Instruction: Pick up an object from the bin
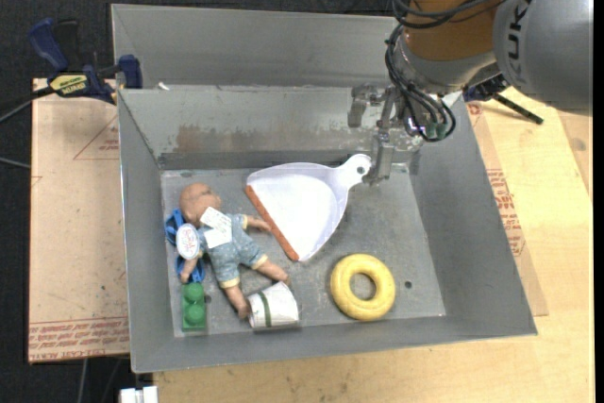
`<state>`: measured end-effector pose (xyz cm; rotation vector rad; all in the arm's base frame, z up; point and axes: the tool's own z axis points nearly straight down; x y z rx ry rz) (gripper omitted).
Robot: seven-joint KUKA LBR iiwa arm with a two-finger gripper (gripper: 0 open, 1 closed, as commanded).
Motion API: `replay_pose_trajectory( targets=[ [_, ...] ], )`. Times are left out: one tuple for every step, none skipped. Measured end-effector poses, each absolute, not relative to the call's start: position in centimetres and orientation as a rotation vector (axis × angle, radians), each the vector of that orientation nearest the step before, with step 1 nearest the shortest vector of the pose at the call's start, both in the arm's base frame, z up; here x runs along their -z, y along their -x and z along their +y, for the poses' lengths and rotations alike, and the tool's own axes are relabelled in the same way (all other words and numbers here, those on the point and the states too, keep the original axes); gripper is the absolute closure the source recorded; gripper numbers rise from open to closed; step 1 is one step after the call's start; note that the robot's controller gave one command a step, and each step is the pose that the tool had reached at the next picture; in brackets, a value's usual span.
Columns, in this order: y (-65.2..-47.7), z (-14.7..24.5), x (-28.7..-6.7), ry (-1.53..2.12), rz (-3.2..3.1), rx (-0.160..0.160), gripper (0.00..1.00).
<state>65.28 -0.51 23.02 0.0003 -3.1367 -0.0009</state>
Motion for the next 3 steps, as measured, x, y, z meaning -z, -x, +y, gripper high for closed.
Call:
replay_pose_trajectory(
  targets=[
    [-65.4,-0.5,-23.6,0.0,-3.144,0.001,0.0],
    [-64.8,-0.5,-17.5,-0.159,-3.141,0.001,0.0],
    [-63.5,-0.6,-14.9,-0.714,-3.058,0.003,0.0]
  ],
)
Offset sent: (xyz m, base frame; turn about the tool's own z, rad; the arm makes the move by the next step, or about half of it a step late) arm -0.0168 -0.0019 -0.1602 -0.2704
